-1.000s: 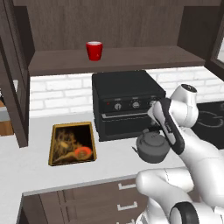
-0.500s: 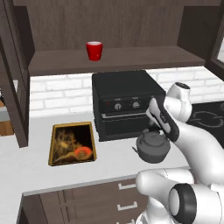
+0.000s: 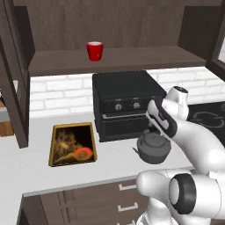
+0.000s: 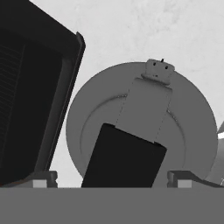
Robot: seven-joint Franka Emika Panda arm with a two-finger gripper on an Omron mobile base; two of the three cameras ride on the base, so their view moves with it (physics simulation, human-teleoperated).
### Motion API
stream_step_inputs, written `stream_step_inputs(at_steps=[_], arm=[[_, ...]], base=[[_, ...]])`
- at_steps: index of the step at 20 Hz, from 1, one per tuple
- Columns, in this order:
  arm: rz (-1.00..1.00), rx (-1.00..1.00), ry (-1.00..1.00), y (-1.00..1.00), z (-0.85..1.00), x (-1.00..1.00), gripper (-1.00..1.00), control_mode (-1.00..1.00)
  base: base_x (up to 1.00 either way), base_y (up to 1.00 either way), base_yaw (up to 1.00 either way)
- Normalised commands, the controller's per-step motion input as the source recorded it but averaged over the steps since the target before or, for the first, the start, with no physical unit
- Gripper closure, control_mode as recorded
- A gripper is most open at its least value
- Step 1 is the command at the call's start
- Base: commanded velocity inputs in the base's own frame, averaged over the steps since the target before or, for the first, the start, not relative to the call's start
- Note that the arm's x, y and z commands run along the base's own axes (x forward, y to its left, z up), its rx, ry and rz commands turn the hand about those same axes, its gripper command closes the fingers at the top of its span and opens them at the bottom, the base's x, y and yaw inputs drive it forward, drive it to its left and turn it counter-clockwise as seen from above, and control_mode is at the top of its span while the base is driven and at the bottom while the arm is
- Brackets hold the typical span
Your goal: Pick the kettle from the counter and place it on the tray. Then pick the mug from the cabinet and place it on the tray. Then close the cabinet doors.
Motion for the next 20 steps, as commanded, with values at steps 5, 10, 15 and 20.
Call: stream_step_inputs(at_steps=[5,10,15,20], arm=[[0.0,0.08,0.03,-0.08,-0.02,0.23,-1.0,-1.0],[0.0,0.03,0.03,-0.02,-0.19,0.03,1.0,-1.0],[-0.02,0.0,0.0,0.0,-0.23,-0.03,1.0,-1.0],[0.0,-0.01,0.0,0.0,-0.11,-0.01,1.0,-1.0]], base=[[0.0,0.0,0.0],[0.0,0.0,0.0],[0.0,0.0,0.0],[0.0,0.0,0.0]])
